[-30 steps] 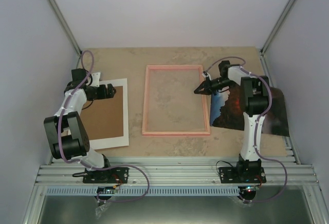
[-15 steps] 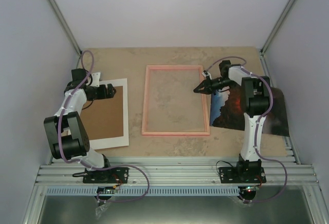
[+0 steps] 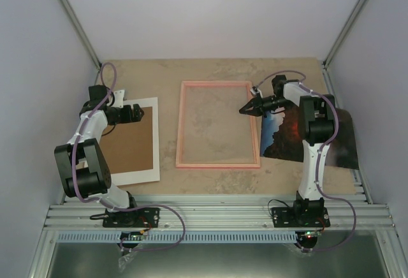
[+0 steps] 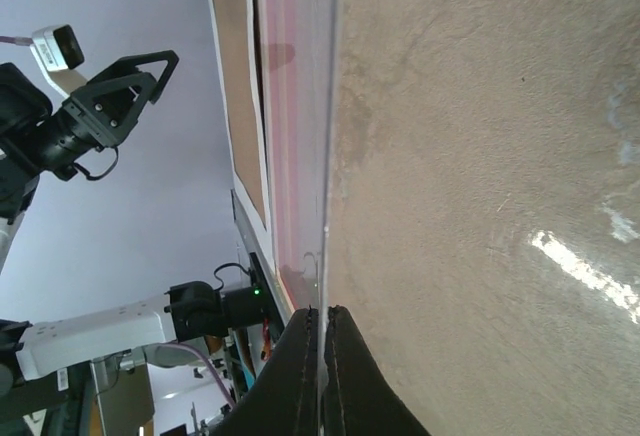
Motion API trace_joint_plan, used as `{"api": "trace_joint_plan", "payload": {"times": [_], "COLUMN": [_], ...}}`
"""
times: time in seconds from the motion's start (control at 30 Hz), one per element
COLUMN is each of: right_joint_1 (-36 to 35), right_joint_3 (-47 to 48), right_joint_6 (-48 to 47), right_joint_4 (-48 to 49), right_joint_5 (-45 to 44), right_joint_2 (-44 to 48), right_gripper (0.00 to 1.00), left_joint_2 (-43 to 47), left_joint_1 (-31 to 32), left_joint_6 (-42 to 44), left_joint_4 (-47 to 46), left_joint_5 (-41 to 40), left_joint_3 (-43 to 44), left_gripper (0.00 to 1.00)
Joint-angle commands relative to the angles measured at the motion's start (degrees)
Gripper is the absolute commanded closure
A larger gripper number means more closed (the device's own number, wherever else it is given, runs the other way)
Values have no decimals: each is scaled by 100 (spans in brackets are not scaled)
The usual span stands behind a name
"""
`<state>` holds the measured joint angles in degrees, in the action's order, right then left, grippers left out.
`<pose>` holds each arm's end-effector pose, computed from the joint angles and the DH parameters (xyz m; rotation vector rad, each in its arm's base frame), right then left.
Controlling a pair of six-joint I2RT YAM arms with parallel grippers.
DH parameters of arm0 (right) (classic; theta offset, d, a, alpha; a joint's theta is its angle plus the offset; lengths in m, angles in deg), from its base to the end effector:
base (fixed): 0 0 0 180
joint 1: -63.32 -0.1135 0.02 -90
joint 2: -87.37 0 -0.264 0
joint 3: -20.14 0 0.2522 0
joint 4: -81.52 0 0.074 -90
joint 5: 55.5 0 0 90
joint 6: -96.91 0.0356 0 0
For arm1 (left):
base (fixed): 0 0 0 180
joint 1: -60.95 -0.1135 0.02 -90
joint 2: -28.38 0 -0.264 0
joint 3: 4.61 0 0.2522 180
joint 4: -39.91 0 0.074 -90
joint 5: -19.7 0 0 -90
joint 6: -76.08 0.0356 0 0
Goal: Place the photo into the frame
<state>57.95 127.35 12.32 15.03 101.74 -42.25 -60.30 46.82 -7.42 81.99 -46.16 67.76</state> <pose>0.4183 0.0723 0.1330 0.0154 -2.5451 -1.6870 0.3059 0.0620 0.2159 -0.0154 2.5046 -0.3992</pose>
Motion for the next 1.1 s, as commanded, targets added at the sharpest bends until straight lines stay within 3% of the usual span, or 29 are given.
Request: {"api": "trace_joint_plan", "payload": {"times": [0.0,0.4,1.07], "right_joint_1": [27,64,162], "right_joint_3": [-29,366,343], "right_joint_6": [21,-792,-758], "right_joint_4": [-115,-651,-577], "right_joint_5": [276,-268,-767], "right_joint_2": [201,-165,-266], "right_gripper": [100,100,100], "left_joint_2": [-61,-69,-160], "left_joint_1": [16,21,16], "left_joint_6": [-35,-35,-60], "left_joint_4": [-80,-84,-88], "left_joint_5": [-17,-15,-6], "left_joint_3": [-20,-12,36], "left_gripper": [0,0,1]}}
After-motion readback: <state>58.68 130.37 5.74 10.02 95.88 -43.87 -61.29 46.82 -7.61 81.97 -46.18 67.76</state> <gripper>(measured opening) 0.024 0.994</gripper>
